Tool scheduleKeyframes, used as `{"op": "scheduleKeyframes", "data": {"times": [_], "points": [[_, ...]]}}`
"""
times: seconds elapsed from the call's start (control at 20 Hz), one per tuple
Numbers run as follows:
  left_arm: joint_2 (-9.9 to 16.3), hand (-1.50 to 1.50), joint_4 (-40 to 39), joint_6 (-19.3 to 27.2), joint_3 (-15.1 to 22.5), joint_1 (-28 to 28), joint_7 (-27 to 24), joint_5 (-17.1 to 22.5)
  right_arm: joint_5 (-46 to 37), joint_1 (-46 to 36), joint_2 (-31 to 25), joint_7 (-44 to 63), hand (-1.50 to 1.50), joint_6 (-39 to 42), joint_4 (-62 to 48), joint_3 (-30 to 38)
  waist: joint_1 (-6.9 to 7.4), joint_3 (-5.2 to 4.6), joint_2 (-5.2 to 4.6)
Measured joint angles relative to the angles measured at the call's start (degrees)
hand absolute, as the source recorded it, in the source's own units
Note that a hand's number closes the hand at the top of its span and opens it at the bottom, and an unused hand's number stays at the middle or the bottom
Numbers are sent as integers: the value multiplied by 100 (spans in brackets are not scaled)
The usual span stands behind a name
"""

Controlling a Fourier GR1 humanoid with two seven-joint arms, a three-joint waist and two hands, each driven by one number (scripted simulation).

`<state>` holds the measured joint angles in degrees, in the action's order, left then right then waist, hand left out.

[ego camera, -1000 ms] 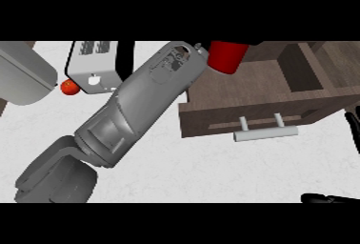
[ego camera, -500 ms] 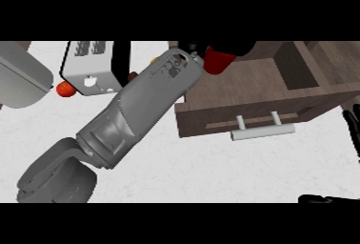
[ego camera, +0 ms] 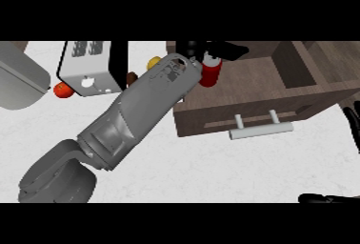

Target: Pick up the can, place it into the drawer and close the drawer

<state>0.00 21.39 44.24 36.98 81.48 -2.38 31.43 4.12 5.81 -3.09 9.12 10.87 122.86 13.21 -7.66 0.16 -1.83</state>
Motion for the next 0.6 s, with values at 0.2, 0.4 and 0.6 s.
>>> {"op": "scheduleKeyframes", "data": {"times": [0.2,0.4,0.6], "points": [[1,-150,-50,80,-61,12,-110,159,-187,-48,-156,-140,-150,27,46,73,8,-1,-11],[0,-150,17,107,-137,-70,-239,354,-627,-97,-423,-269,-150,78,311,45,33,-6,-1],[1,-150,109,145,-179,-8,-273,551,-1154,-128,-563,-406,-150,94,513,-151,77,-8,13]]}}
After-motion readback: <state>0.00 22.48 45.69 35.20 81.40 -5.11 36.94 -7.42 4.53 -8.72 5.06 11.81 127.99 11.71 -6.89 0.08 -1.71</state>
